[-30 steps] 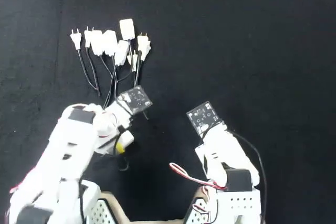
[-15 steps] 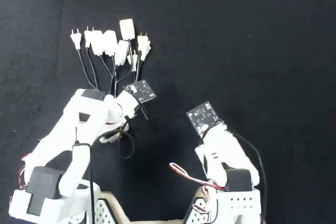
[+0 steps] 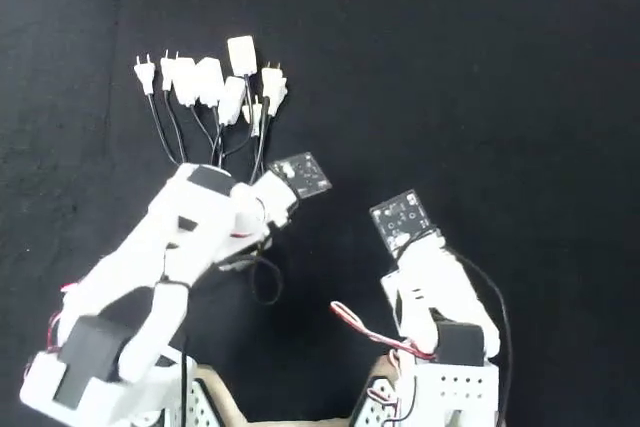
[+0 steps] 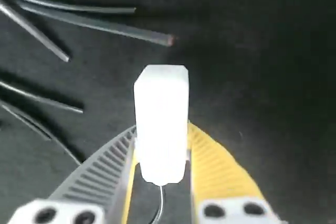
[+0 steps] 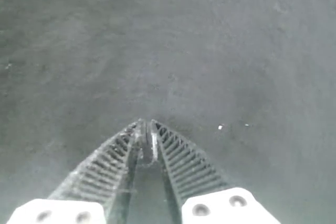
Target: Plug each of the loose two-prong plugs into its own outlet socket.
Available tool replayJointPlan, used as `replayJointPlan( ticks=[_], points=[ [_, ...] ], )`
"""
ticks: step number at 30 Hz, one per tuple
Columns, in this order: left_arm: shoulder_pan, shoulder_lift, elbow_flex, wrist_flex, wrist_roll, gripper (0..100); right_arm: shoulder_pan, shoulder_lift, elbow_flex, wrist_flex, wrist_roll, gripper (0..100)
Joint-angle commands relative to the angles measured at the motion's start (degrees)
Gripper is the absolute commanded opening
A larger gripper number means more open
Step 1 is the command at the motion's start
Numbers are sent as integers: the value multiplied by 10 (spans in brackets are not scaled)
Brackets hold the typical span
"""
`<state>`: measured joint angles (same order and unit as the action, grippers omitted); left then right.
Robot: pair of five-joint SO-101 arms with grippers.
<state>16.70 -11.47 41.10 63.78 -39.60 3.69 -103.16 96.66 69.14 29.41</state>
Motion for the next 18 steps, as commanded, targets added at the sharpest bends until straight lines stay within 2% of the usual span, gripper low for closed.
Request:
replayJointPlan(
  ticks=[1,4,8,18],
  points=[
    [-6,63,-58,-8,3,52,21,-39,-2,-13,4,12],
    [-3,105,-65,-8,13,83,21,-39,-2,-13,4,12],
    [-2,84,-45,-8,16,106,21,-39,-2,-13,4,12],
    [-31,-92,30,-2,35,405,21,-39,-2,-11,4,12]
  ],
)
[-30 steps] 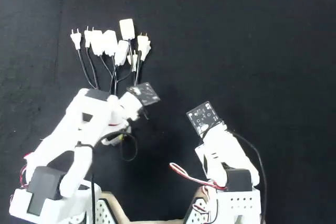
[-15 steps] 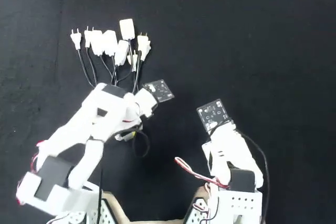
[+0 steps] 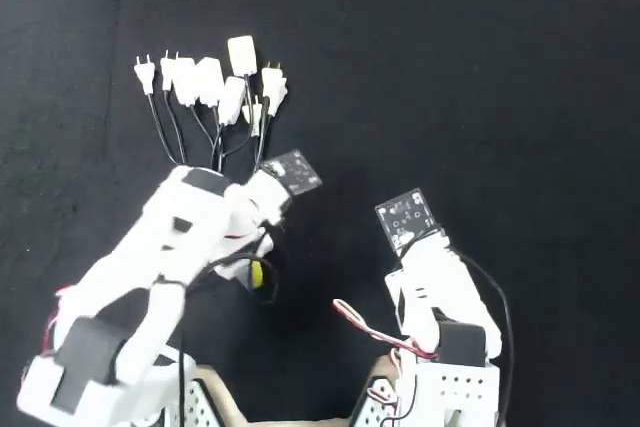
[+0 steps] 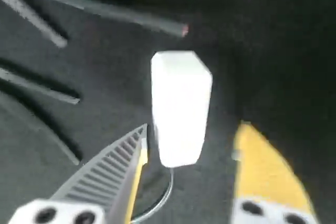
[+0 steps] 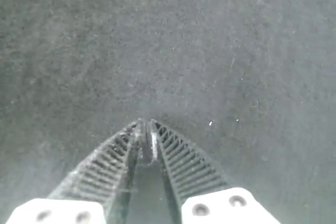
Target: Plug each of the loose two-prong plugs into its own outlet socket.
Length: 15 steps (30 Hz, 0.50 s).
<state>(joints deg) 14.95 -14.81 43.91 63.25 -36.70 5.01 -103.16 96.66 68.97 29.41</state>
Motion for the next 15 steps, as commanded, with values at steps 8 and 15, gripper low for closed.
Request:
replayJointPlan(
  ticks=[8,15],
  points=[
    [-62,-178,8,27,8,466,8,-39,-2,-8,4,12],
    [62,-289,14,118,37,175,8,-39,-2,-8,4,12]
  ],
)
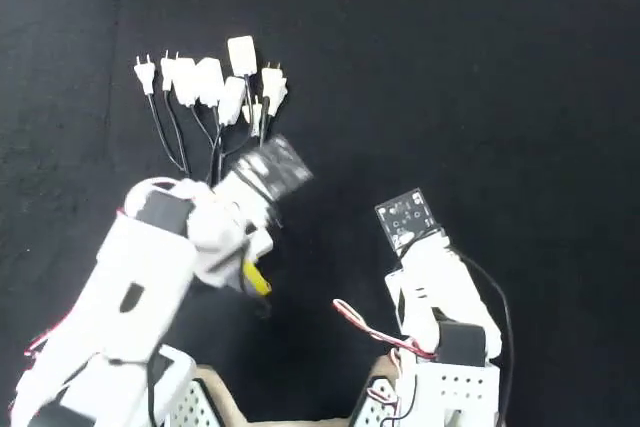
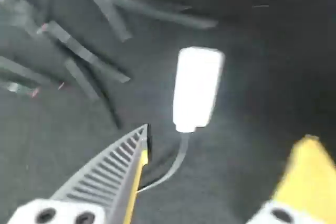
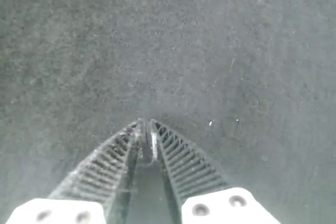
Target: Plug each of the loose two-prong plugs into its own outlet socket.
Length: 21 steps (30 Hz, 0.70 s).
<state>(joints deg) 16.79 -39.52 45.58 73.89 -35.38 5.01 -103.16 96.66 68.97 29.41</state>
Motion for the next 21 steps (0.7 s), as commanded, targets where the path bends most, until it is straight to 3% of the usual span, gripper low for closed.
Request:
replayJointPlan(
  ticks=[1,2,3,6,9,11,21],
  points=[
    [46,-47,10,-2,32,93,8,-39,-2,-7,4,12],
    [47,-48,20,-14,33,30,8,-39,-2,-7,4,12],
    [47,-45,31,-23,32,28,8,-39,-2,-7,4,12],
    [64,-24,78,-45,33,105,8,-39,-2,-7,4,12],
    [93,4,112,-89,34,91,8,-39,-2,-7,4,12],
    [72,33,109,-128,33,74,8,-39,-2,-7,4,12],
    [-36,267,-55,-149,-11,69,8,-39,-2,-7,4,12]
  ],
)
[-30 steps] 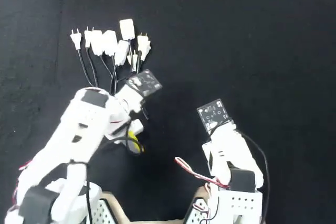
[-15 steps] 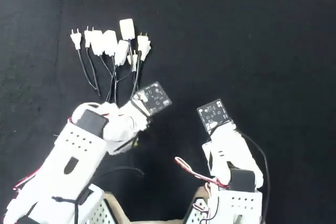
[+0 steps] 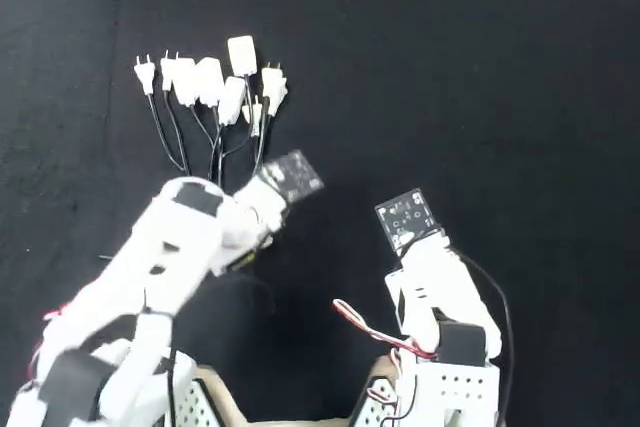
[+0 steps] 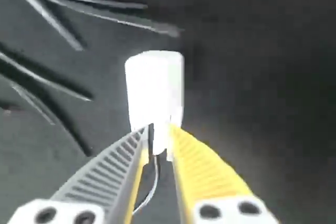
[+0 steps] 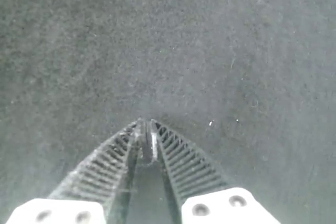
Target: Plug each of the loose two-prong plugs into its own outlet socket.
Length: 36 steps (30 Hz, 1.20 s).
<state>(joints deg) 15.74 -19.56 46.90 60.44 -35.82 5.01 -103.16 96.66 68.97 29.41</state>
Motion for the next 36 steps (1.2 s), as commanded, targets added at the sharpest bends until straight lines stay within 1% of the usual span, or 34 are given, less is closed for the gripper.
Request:
replayJointPlan(
  ticks=[1,2,4,6,9,12,14,17,19,21,24,26,28,30,32,36],
  points=[
    [-32,93,-91,-11,-14,69,8,-39,-2,-7,4,12],
    [-38,113,-109,-11,-17,69,8,-39,-2,-7,4,12],
    [-44,142,-145,23,-20,69,8,-39,-2,-7,4,12],
    [-44,142,-171,58,-29,69,8,-39,-2,-7,4,12],
    [-48,115,-176,71,-30,72,8,-39,-2,-7,4,12],
    [-63,57,-168,87,-29,77,8,-39,-2,-7,4,12],
    [-72,3,-152,94,-24,115,8,-39,-2,-8,4,12],
    [-82,-97,-117,95,5,163,8,-39,-2,-7,4,12],
    [-92,-171,-107,125,10,179,8,-39,-2,-7,4,12],
    [-114,-244,-104,156,10,184,8,-39,-2,-7,4,12],
    [-169,-330,-102,197,8,185,11,-39,-2,-10,4,12],
    [-212,-356,-91,222,5,185,11,-39,-2,-11,4,12],
    [-260,-358,-69,235,-12,185,11,-39,-2,-11,4,12],
    [-305,-361,-29,232,-18,185,12,-39,-2,-11,4,12],
    [-335,-368,15,215,-20,185,12,-39,-2,-11,4,12],
    [-358,-403,102,171,-19,185,12,-39,-2,-11,4,12]
  ],
)
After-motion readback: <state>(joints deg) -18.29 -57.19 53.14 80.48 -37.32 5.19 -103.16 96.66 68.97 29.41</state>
